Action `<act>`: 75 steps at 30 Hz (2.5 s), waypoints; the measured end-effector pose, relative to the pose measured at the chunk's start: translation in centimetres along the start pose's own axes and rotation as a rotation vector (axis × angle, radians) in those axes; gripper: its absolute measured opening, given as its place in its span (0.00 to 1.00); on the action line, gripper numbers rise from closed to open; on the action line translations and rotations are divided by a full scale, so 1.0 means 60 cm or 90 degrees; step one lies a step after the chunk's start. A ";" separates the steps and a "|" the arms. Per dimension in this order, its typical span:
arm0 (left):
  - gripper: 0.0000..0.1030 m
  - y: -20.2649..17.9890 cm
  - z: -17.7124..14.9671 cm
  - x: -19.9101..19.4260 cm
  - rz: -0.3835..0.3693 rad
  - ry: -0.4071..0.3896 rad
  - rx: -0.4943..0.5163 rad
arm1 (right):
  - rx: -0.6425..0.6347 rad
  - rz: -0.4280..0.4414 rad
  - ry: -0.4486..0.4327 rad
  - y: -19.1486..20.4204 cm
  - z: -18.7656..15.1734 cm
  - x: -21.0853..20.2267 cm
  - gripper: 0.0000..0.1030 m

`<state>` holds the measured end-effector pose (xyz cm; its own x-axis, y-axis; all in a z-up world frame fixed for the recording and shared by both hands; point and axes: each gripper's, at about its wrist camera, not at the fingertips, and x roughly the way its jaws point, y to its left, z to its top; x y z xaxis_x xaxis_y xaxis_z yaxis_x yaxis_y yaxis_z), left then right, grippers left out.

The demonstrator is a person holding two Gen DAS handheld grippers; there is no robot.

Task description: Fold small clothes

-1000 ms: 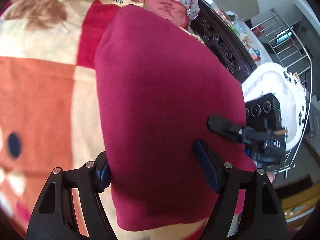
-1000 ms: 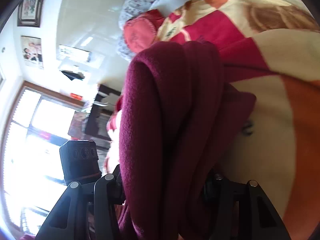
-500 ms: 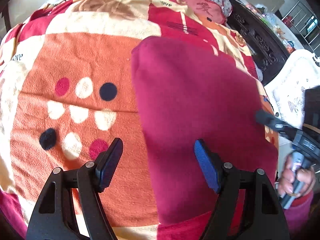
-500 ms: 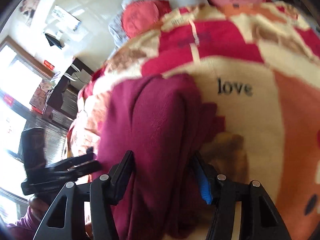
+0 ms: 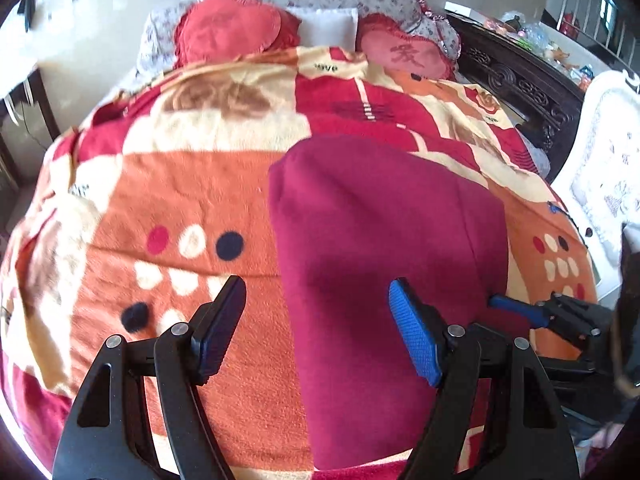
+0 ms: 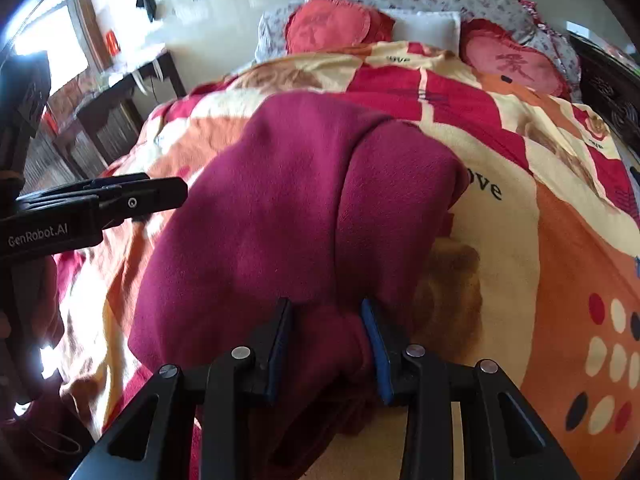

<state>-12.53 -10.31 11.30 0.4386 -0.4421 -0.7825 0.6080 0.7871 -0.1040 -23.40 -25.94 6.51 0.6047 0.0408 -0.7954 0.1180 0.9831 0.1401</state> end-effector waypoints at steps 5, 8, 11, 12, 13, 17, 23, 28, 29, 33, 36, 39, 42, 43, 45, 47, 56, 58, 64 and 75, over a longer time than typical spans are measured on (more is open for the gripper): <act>0.72 -0.010 0.003 -0.027 0.031 -0.042 0.014 | 0.052 0.015 -0.027 -0.001 0.018 -0.058 0.46; 0.72 -0.009 0.005 -0.045 0.035 -0.064 0.007 | 0.069 -0.012 -0.074 0.015 0.026 -0.101 0.52; 0.72 -0.008 0.007 -0.059 0.041 -0.073 0.006 | 0.057 -0.087 -0.105 0.042 0.052 -0.122 0.54; 0.72 -0.007 0.007 -0.062 0.039 -0.075 0.005 | 0.055 -0.102 -0.112 0.047 0.055 -0.126 0.55; 0.72 -0.005 0.006 -0.067 0.038 -0.079 0.004 | 0.056 -0.107 -0.118 0.049 0.060 -0.128 0.57; 0.72 0.000 0.002 -0.079 0.044 -0.090 0.000 | 0.078 -0.111 -0.135 0.057 0.068 -0.132 0.66; 0.72 0.007 -0.002 -0.086 0.049 -0.093 -0.007 | 0.082 -0.115 -0.121 0.066 0.071 -0.117 0.66; 0.72 0.009 -0.006 -0.080 0.052 -0.084 -0.011 | 0.096 -0.118 -0.118 0.062 0.073 -0.110 0.66; 0.72 0.009 -0.006 -0.080 0.052 -0.084 -0.011 | 0.098 -0.118 -0.118 0.062 0.073 -0.110 0.66; 0.72 0.007 -0.006 -0.077 0.053 -0.082 -0.010 | 0.105 -0.123 -0.112 0.056 0.074 -0.106 0.66; 0.72 0.005 -0.006 -0.073 0.054 -0.080 -0.006 | 0.112 -0.121 -0.107 0.050 0.073 -0.102 0.66; 0.72 0.003 -0.006 -0.070 0.055 -0.077 -0.003 | 0.117 -0.122 -0.104 0.046 0.072 -0.100 0.66; 0.72 0.000 -0.007 -0.067 0.058 -0.076 0.002 | 0.121 -0.121 -0.102 0.043 0.071 -0.098 0.66; 0.72 0.000 -0.007 -0.066 0.059 -0.075 0.002 | 0.122 -0.121 -0.102 0.042 0.071 -0.097 0.66; 0.72 -0.001 -0.008 -0.066 0.059 -0.075 0.001 | 0.124 -0.120 -0.101 0.042 0.071 -0.096 0.66; 0.72 -0.001 -0.008 -0.066 0.058 -0.075 0.001 | 0.124 -0.119 -0.098 0.041 0.071 -0.095 0.66; 0.72 -0.001 -0.012 -0.058 0.058 -0.071 0.006 | 0.127 -0.113 -0.088 0.043 0.068 -0.087 0.66; 0.72 -0.001 -0.013 -0.056 0.058 -0.070 0.006 | 0.127 -0.113 -0.086 0.043 0.068 -0.086 0.66; 0.72 -0.002 -0.013 -0.055 0.058 -0.069 0.007 | 0.133 -0.111 -0.082 0.039 0.065 -0.082 0.66; 0.72 0.000 -0.012 -0.047 0.054 -0.065 0.010 | 0.133 -0.111 -0.072 0.037 0.066 -0.076 0.66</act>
<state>-14.26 -8.76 13.06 0.5533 -0.4162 -0.7215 0.5759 0.8170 -0.0296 -22.74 -24.68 12.77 0.6438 -0.1569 -0.7490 0.3804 0.9149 0.1353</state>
